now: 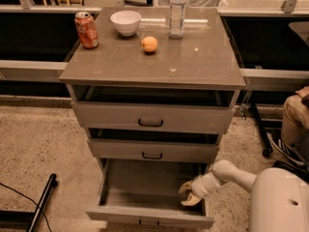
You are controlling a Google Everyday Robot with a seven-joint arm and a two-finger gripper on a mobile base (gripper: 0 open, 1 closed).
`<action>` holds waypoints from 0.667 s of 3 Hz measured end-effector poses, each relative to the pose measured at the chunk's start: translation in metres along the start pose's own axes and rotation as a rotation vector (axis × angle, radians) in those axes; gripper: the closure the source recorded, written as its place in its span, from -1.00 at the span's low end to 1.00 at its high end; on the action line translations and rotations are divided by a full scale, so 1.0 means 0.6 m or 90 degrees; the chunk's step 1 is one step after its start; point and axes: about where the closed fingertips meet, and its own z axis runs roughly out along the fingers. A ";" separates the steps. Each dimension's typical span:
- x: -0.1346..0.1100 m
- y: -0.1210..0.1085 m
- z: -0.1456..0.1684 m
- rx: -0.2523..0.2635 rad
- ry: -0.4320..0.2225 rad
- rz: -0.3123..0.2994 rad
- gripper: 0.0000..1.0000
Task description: Open bottom drawer
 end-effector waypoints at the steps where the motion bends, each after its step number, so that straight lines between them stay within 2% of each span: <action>1: 0.025 -0.021 0.022 0.019 0.007 0.016 0.56; 2: 0.024 -0.004 0.053 -0.009 0.008 0.026 0.98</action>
Offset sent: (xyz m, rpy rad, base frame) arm -0.0186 0.0243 -0.0482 -0.0248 0.1010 0.0081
